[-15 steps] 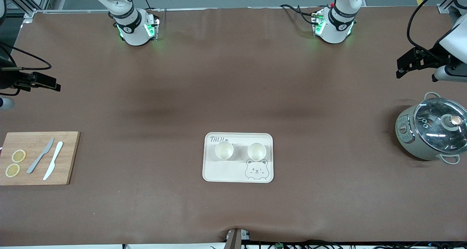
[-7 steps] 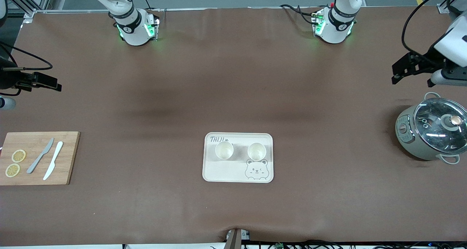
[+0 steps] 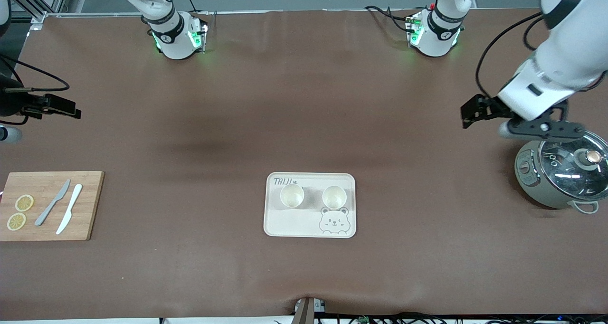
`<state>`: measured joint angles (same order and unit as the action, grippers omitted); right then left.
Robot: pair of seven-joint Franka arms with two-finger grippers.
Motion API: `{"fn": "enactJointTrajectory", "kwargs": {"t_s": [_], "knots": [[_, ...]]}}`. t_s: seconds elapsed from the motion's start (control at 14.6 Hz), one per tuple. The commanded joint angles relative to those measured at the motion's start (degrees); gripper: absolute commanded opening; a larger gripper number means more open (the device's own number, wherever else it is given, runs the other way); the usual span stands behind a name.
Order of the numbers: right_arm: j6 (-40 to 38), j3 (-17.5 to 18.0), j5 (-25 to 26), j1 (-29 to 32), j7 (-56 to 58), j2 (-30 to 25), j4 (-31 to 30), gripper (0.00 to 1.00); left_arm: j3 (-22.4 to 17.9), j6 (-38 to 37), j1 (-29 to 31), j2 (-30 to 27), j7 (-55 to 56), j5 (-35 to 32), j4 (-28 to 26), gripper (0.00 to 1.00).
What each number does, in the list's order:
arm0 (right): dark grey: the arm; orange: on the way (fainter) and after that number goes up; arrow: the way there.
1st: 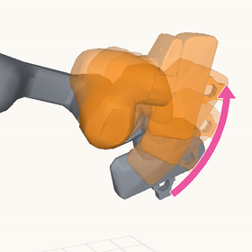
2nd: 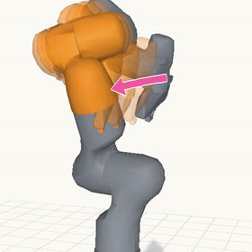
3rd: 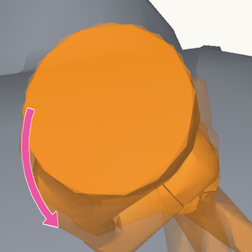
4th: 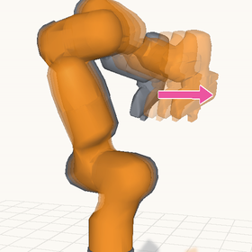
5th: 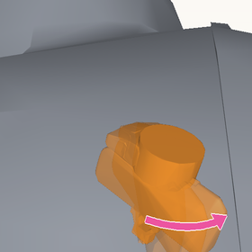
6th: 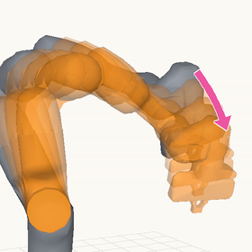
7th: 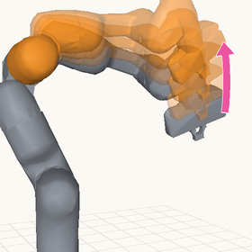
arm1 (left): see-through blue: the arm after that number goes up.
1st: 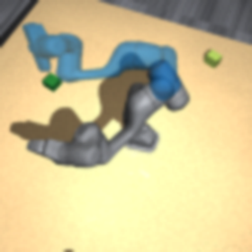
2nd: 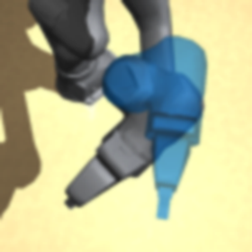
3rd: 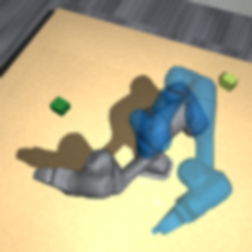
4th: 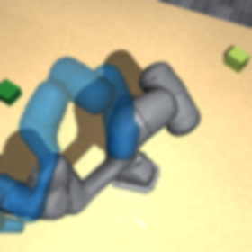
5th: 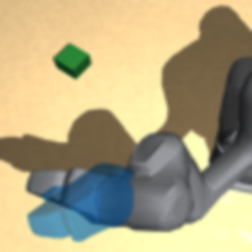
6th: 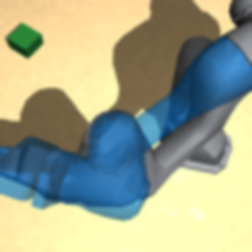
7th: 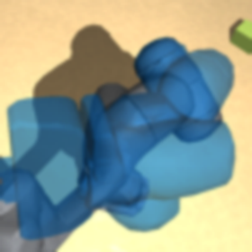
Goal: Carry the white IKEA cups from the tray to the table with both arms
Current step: 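Reach the left gripper toward the cup on the white tray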
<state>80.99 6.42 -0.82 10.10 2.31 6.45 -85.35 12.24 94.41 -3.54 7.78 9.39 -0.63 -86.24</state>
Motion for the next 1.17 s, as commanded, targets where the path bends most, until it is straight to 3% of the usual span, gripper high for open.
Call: {"fn": "enactJointTrajectory", "kwargs": {"t_s": [0.0, 0.14, 0.48, 0.82, 1.1], "knots": [[0.66, -0.09, -0.24, -0.26, 0.24, -1.09, -1.31, 1.0, 1.64, -0.19, -1.9, 6.44, 4.47, 0.01, 6.59, 1.0], [0.66, -0.09, -0.24, -0.26, 0.24, -1.09, -1.4, 1.0, 1.64, 2.34, -3.92, 10.74, 7.56, 0.01, 9.24, 1.0], [0.66, -0.09, -0.24, -0.26, 0.24, -1.0, -1.4, 1.0, 0.85, 10.25, -7.53, 17.08, 9.94, -0.16, 9.78, 1.0], [1.27, -0.09, -0.33, -0.95, 0.15, -0.65, -1.31, 1.0, -0.55, 11.06, -11.57, 23.76, 11.78, -0.42, 15.66, 1.0], [3.64, 0.0, -0.59, -5.43, -7.11, -0.12, -1.13, 1.0, -12.39, 14.74, -25.17, 31.32, 14.51, -0.25, 20.41, 1.0]]}}
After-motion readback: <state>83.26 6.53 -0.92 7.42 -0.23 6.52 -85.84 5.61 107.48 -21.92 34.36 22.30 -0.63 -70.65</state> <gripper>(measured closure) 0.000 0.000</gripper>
